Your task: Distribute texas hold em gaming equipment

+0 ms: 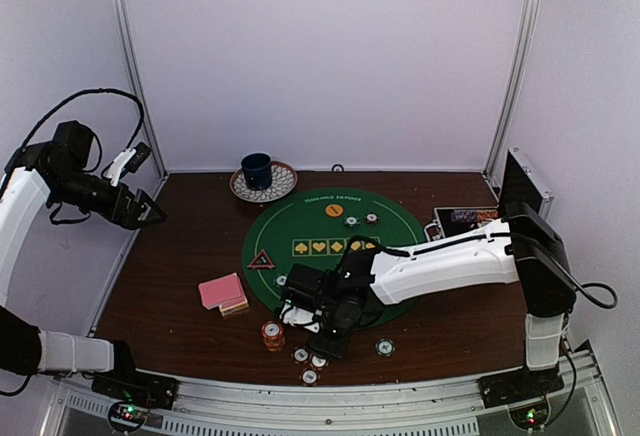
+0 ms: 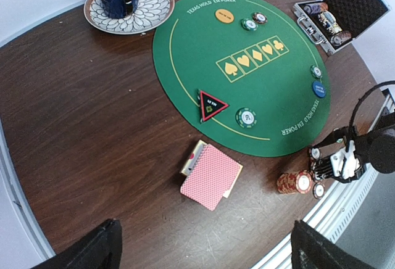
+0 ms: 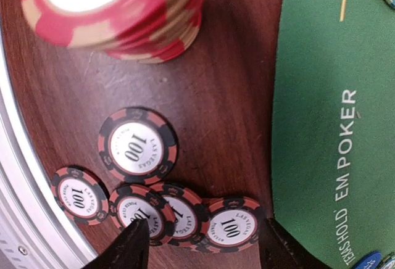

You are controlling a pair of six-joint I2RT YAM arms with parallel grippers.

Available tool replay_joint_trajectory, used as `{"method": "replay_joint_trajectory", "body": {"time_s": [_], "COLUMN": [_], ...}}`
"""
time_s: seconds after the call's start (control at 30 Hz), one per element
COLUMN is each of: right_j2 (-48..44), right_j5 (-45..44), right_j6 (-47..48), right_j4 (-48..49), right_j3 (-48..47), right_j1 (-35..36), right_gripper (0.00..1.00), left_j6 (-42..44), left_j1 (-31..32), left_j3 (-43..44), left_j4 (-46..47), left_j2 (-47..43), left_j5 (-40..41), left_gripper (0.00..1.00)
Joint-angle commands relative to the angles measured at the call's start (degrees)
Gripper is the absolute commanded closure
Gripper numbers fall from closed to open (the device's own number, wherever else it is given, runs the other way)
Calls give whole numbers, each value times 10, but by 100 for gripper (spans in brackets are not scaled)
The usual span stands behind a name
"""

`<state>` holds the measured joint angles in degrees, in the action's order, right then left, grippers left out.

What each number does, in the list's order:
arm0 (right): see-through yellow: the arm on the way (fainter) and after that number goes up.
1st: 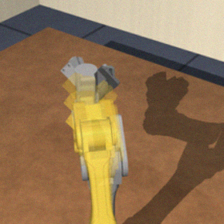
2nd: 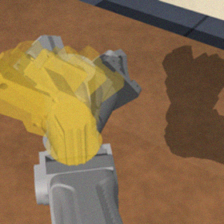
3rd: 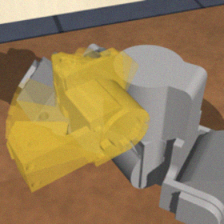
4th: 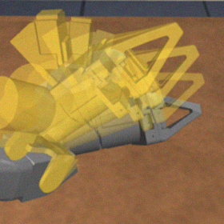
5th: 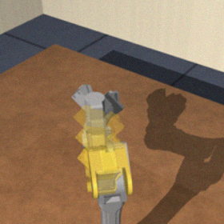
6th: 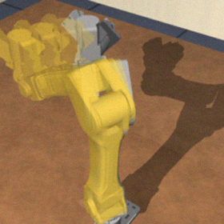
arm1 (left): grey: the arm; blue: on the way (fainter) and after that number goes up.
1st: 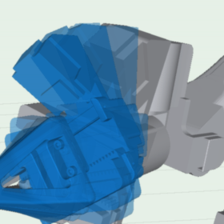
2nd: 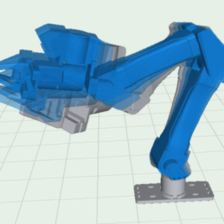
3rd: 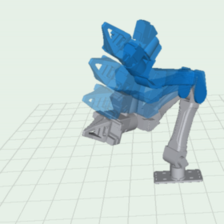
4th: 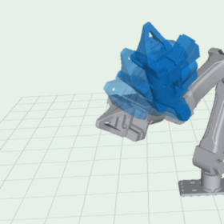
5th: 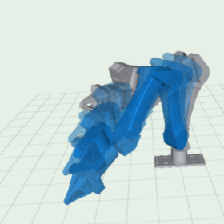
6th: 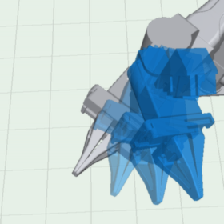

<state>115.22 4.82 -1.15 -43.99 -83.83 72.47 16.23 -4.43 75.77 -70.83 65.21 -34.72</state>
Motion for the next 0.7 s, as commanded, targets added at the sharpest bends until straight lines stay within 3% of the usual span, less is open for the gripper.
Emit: {"method": "replay_joint_trajectory", "body": {"time_s": [0.0,0.4,0.67], "right_j2": [-17,41,60], "right_j5": [-14,-80,-82], "right_j6": [48,85,83], "right_j4": [7,2,-1], "right_j3": [16,-19,-29], "right_j1": [24,41,40], "right_gripper": [34,33,44], "left_j6": [8,17,18], "left_j1": [-3,-3,-3], "left_j3": [15,16,18], "left_j4": [0,-9,-8], "left_j2": [-3,-10,-5], "left_j5": [-3,7,5], "left_gripper": [2,2,2]}}
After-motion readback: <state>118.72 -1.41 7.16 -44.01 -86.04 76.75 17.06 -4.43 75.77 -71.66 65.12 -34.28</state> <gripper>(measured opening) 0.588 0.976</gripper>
